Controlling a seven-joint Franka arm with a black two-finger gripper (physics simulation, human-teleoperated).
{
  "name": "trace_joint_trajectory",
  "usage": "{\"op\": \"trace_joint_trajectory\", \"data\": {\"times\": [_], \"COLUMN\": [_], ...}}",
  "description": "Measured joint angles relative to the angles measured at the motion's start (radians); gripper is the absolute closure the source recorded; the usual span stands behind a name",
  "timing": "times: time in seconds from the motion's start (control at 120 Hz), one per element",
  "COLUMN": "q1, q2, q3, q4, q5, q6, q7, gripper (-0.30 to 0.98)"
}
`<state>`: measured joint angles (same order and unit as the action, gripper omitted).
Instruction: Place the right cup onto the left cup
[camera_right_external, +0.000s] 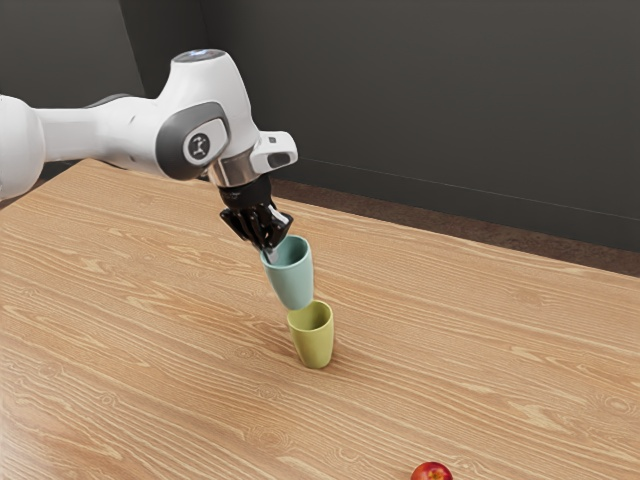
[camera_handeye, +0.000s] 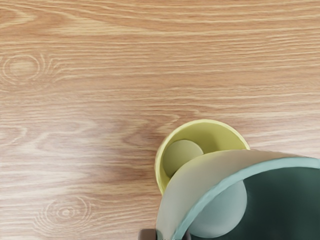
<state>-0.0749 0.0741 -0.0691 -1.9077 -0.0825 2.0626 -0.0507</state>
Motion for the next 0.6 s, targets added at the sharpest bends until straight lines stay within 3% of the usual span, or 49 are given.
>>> {"op": "trace_joint_trajectory", "data": {"times": [0.6], "q1": [-0.008], "q2": [0.083], "q3": [0.000], "q4": [0.010], "q5": [-0.004], "q6": [0.053], "q7": [0.017], "gripper": [0.78]}}
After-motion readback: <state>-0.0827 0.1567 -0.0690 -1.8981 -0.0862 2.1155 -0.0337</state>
